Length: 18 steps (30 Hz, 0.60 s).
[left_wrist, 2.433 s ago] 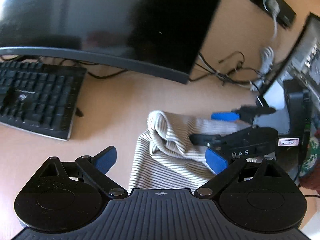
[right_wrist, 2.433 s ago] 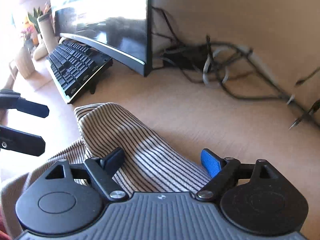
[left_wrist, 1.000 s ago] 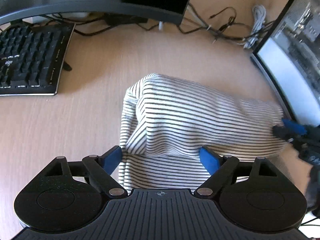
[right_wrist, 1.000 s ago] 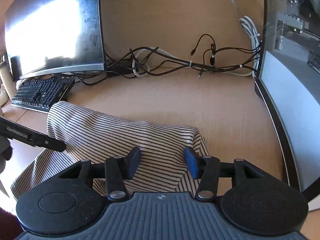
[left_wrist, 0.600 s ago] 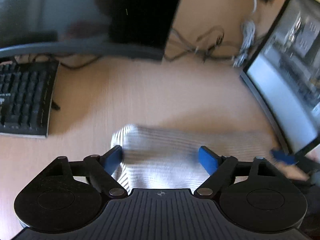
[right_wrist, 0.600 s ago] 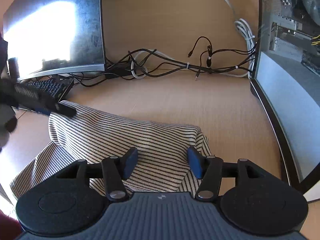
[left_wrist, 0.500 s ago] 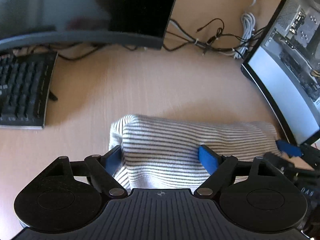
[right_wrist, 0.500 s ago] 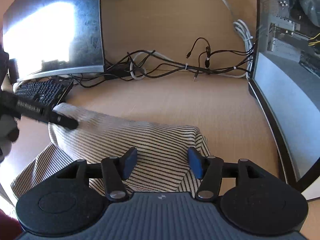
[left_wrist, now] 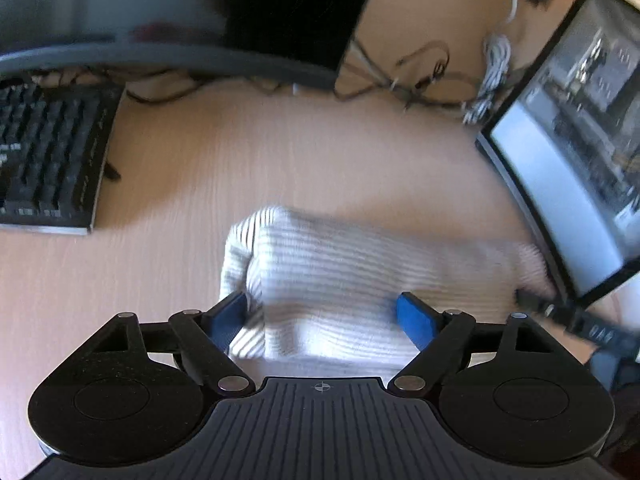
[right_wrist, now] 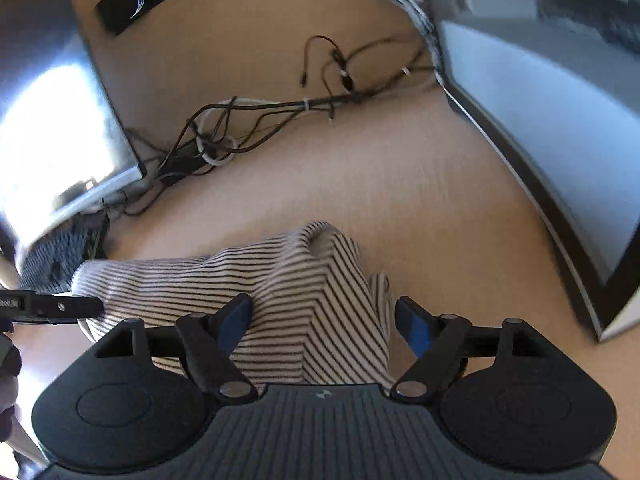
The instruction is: Fold clothes
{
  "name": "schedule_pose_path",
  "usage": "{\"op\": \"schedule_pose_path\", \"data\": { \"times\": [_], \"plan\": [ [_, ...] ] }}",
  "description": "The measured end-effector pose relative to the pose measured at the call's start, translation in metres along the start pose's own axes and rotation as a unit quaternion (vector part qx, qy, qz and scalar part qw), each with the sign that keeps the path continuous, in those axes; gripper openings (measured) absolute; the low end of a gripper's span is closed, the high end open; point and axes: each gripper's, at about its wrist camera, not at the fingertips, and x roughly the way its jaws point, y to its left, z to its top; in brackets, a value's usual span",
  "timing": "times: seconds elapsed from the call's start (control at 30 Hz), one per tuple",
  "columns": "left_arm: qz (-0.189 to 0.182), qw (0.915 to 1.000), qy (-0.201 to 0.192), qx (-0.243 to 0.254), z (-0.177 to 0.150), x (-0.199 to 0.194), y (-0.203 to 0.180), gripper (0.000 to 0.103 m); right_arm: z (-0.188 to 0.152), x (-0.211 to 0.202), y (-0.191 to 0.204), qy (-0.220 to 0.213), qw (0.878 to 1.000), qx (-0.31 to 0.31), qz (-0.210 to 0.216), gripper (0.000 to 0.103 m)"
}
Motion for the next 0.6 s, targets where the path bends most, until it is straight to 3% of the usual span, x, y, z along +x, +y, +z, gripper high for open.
{"op": "schedule_pose_path", "data": {
  "times": [0.1, 0.3, 0.47, 0.6],
  "plan": [
    [0.006, 1.0000, -0.002, -0.001, 0.009, 0.004, 0.000, 0.092, -0.003, -0.002, 0.006, -0.008, 1.000, -0.013, -0.004, 0.078],
    [-0.008, 0.9991, 0.040, -0.016, -0.002, 0.028, 0.000, 0.092, -0.006, -0.003, 0.008, -0.003, 1.000, -0.024, 0.010, 0.076],
    [-0.021, 0.9990, 0.027, -0.029, -0.004, 0.035, 0.003, 0.087, 0.005, 0.009, 0.011, -0.005, 0.999, -0.046, 0.009, 0.068],
    [-0.019, 0.9993, 0.006, -0.032, 0.014, 0.047, 0.003, 0.083, 0.029, 0.034, 0.006, -0.018, 0.998, -0.054, 0.019, 0.066]
  ]
}}
